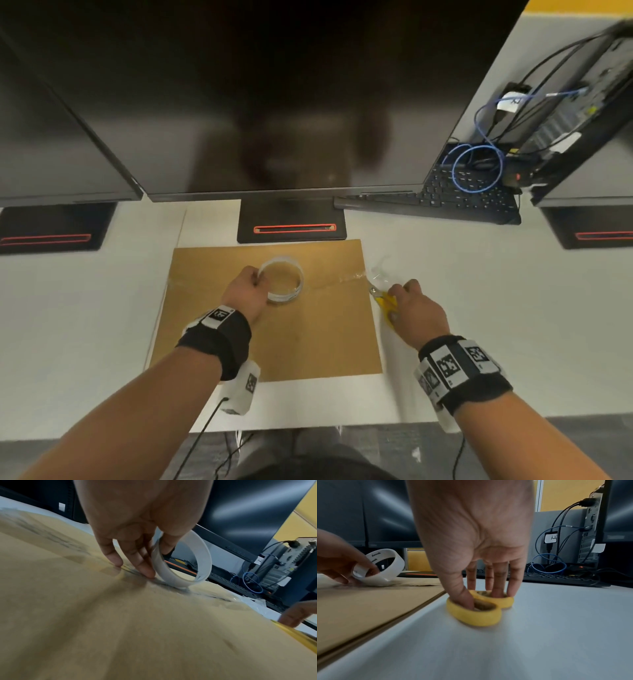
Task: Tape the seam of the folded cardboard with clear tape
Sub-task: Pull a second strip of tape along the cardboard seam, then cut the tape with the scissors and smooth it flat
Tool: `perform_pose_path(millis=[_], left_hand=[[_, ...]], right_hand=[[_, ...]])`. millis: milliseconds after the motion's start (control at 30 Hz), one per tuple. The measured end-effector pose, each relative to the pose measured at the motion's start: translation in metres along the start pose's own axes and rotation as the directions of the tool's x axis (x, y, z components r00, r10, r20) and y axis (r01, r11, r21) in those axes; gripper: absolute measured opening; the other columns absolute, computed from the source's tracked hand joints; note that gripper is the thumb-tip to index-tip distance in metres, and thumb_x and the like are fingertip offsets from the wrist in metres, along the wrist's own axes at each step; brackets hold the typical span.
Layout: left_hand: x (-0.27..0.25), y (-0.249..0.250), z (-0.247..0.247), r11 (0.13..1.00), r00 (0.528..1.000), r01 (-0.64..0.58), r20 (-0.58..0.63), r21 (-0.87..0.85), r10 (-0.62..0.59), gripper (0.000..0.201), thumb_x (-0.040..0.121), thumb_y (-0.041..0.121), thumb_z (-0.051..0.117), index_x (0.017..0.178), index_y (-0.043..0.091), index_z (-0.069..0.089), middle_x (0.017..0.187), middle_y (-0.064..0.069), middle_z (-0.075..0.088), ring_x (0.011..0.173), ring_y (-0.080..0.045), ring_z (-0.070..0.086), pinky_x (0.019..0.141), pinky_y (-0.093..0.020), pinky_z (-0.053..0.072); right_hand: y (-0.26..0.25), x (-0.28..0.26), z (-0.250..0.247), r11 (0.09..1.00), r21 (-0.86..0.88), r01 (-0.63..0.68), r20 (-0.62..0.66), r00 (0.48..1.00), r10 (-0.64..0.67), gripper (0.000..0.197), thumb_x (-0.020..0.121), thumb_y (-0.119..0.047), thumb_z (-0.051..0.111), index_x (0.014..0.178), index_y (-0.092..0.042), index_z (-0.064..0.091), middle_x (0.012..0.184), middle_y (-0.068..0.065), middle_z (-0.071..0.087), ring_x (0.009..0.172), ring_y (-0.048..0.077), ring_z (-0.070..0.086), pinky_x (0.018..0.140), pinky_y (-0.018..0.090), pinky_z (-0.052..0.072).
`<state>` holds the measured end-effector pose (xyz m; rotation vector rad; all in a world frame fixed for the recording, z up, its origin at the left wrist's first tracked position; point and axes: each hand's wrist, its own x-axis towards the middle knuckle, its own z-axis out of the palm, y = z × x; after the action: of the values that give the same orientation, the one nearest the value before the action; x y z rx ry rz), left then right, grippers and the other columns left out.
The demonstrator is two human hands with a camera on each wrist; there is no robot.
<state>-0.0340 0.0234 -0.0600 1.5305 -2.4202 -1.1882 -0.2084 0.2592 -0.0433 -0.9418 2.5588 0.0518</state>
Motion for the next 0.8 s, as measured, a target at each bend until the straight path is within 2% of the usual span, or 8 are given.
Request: perform_pose_path(millis=[67,200,333,500,633,733,800], left_hand=[[0.004,-0.001,-0.002,0.998,1.000,0.013,-0.011,-0.055,-0.013,0.021,0.093,0.028,0.048,0.106,0.013,0.054,0.093,-0.005,0.059,0.088,-0.028,0.054,0.077,-0.030,0.039],[0.010,-0.003,-0.008,0.999,1.000,0.005,-0.031,-0.053,-0.007,0.021,0.091,0.033,0.054,0.095,0.012,0.058,0.085,-0.004,0.059,0.083,-0.024,0.054,0.075,-0.029,0.038],[0.015,-0.003,-0.011,0.999,0.999,0.045,-0.010,-0.029,-0.045,0.032,0.093,0.035,0.051,0.088,0.005,0.060,0.085,-0.012,0.059,0.082,-0.030,0.053,0.073,-0.030,0.037],[0.020,-0.006,-0.008,0.996,0.997,0.073,-0.017,-0.058,-0.074,0.030,0.093,0.035,0.050,0.079,0.008,0.055,0.083,-0.012,0.058,0.080,-0.030,0.052,0.072,-0.031,0.037],[0.020,-0.006,-0.007,0.995,0.996,0.083,-0.016,-0.063,-0.084,0.030,0.093,0.035,0.050,0.082,0.007,0.058,0.083,-0.013,0.059,0.085,-0.033,0.056,0.077,-0.035,0.042],[0.017,-0.005,-0.009,0.995,0.997,0.076,-0.014,-0.067,-0.077,0.024,0.093,0.033,0.050,0.083,0.011,0.054,0.081,-0.009,0.057,0.083,-0.030,0.053,0.075,-0.032,0.040],[0.017,-0.004,-0.011,0.994,0.997,0.078,-0.014,-0.073,-0.079,0.022,0.092,0.033,0.051,0.095,0.012,0.056,0.088,-0.008,0.059,0.086,-0.028,0.054,0.078,-0.031,0.041]], right_hand=[[0.004,-0.001,-0.002,0.999,-0.012,0.035,0.001,0.999,-0.035,0.031,0.091,-0.017,0.049,0.121,-0.015,0.047,0.115,0.008,0.051,0.088,0.030,0.063,0.069,0.035,0.049],[0.015,-0.006,-0.011,0.996,0.072,0.046,-0.001,0.999,-0.046,0.033,0.089,-0.020,0.056,0.121,-0.014,0.049,0.109,0.007,0.056,0.089,0.030,0.063,0.074,0.037,0.053],[0.022,-0.010,-0.025,0.993,0.114,0.027,0.011,1.000,-0.029,0.037,0.086,-0.021,0.060,0.122,-0.018,0.051,0.108,0.006,0.055,0.089,0.027,0.062,0.075,0.038,0.054],[0.023,-0.008,-0.035,0.991,0.131,0.000,-0.055,0.998,0.008,0.034,0.085,-0.024,0.063,0.118,-0.019,0.053,0.105,0.007,0.056,0.085,0.028,0.062,0.067,0.035,0.051],[0.019,-0.004,-0.033,0.975,0.220,0.021,-0.176,0.984,0.019,0.039,0.083,-0.023,0.068,0.119,-0.017,0.055,0.109,0.008,0.055,0.080,0.032,0.061,0.059,0.031,0.042],[0.012,-0.004,-0.035,0.965,0.230,0.126,-0.220,0.973,-0.074,0.042,0.079,-0.022,0.069,0.119,-0.018,0.055,0.110,0.006,0.054,0.080,0.033,0.060,0.059,0.030,0.040],[0.005,-0.004,-0.035,0.954,0.199,0.223,-0.149,0.969,-0.196,0.045,0.076,-0.025,0.067,0.119,-0.021,0.055,0.108,0.003,0.053,0.084,0.031,0.061,0.061,0.029,0.041]])
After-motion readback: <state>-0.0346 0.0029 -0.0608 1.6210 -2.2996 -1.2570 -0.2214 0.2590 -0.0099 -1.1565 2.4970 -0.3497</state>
